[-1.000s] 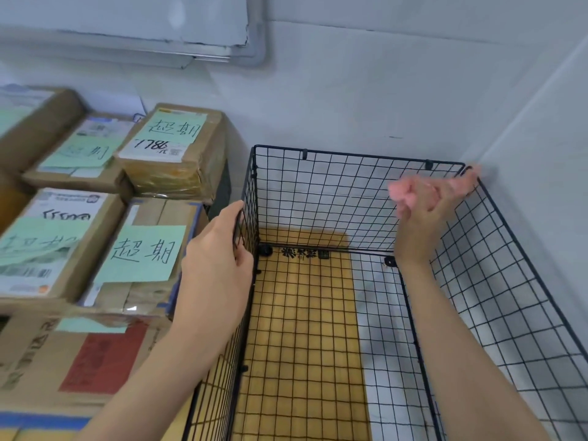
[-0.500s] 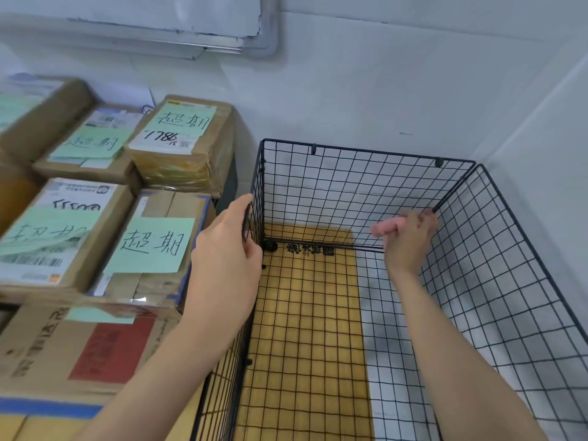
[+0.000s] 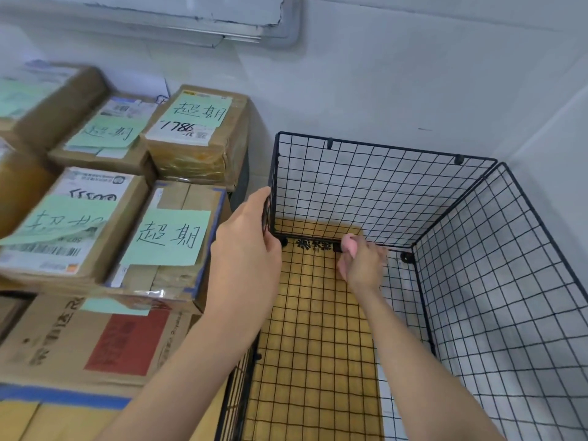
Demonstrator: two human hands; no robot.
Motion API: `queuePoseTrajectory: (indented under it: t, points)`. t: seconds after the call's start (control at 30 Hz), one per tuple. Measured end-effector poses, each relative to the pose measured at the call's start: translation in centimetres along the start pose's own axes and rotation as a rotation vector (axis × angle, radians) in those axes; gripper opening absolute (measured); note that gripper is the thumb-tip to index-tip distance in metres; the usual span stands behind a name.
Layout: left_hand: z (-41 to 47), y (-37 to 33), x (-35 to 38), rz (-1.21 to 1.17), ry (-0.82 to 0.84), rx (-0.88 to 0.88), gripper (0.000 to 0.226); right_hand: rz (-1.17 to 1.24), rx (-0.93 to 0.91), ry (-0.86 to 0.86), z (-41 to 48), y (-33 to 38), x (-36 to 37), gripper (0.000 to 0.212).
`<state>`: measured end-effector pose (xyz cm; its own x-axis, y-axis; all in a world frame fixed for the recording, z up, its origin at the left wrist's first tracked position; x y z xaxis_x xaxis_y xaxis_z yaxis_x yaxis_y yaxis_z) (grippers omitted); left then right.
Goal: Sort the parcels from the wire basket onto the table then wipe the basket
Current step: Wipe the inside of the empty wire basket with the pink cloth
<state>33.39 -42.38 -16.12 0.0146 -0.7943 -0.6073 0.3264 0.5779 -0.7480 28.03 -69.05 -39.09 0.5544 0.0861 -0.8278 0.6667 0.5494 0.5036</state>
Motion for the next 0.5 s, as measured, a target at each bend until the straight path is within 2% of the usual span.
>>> queuePoseTrajectory:
  t: [0.1,0.23,0.33,0.43,0.5]
  points:
    - [0.0,0.1,-0.1,0.014,-0.008,0.012,0.054,0.078,-0.096,0.086,-2.6,6.2,3.7,0.04]
    - [0.2,0.2,0.1,0.041,-0.015,0.041,0.055,0.113,-0.213,0.105,-5.3,12.4,7.1,0.035]
    - [0.2,0.4,0.2,0.052,-0.02,0.05,0.056,0.046,-0.292,0.121,-5.3,13.0,7.8,0.04]
    - [0.2,0.4,0.2,0.039,-0.016,0.057,0.055,-0.09,-0.479,0.155,-4.8,11.7,6.9,0.063]
    - [0.2,0.5,0.1,0.035,-0.012,0.055,0.055,-0.175,-0.451,0.149,-3.2,8.7,5.6,0.06]
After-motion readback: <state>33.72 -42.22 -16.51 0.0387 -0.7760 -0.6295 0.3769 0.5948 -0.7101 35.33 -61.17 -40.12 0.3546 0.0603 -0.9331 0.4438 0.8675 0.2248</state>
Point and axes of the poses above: each hand's wrist, its own z-axis towards the middle knuckle, its own x-axis out of the palm, y = z × x, the point moved 8 cm from there along z, towards the middle knuckle, and after that the axes turned 12 degrees about -y, right-handed, at the moved point
